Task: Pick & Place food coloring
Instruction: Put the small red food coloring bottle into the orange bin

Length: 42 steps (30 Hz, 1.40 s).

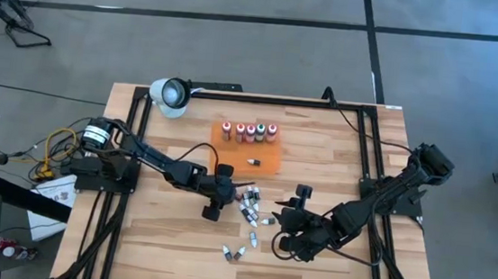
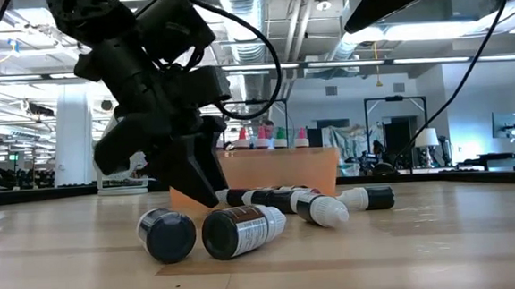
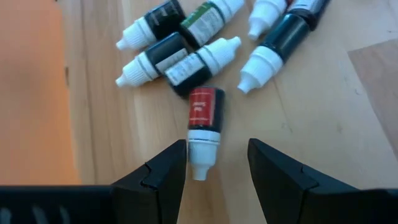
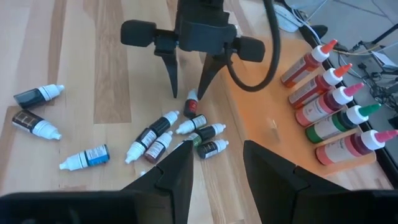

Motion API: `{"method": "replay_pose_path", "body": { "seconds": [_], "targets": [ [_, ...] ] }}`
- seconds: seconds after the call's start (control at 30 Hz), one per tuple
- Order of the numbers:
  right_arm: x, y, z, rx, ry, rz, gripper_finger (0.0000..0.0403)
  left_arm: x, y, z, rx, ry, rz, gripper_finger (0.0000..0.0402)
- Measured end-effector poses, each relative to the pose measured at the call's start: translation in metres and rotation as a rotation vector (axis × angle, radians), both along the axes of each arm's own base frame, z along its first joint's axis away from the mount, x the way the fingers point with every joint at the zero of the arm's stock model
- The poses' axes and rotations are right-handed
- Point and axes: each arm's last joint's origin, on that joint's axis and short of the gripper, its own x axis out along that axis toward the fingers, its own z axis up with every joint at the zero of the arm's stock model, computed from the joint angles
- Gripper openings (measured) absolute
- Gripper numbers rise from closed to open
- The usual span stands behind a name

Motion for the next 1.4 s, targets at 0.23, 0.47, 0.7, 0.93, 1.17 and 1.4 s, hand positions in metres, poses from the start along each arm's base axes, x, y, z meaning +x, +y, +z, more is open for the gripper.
{"method": "replay_pose_path", "body": {
  "seconds": [0.23, 0.47, 0.7, 0.93, 1.17, 1.4],
  "targets": [
    [0.0000, 0.0000, 0.0000, 0.000, 0.000, 0.000, 0.0134, -0.0010, -0.0056, -0.0003, 0.019, -0.003, 0.005, 0.0167],
    [0.0000, 0.0000, 0.0000, 0.000, 0.000, 0.000, 0.0132, -0.0020, -0.0051, 0.0032, 0.029, -0.015, 0.024, 0.0167],
    [-0.0001, -0.0001, -0.0001, -0.001, 0.001, 0.000, 0.0134, -0.0023, -0.0047, 0.0050, 0.036, -0.024, 0.033, 0.0167],
    [-0.0001, -0.0001, -0.0001, -0.001, 0.001, 0.000, 0.0134, 0.0001, -0.0049, 0.0072, 0.035, -0.058, 0.037, 0.0167],
    [-0.0001, -0.0001, -0.0002, -0.001, 0.002, 0.000, 0.0132, 0.0012, -0.0050, 0.0083, 0.037, -0.073, 0.036, 0.0143],
    [-0.0001, -0.0001, -0.0002, -0.001, 0.002, 0.000, 0.0134, 0.0006, -0.0049, 0.0080, 0.040, -0.063, 0.036, 0.0099]
  ]
}}
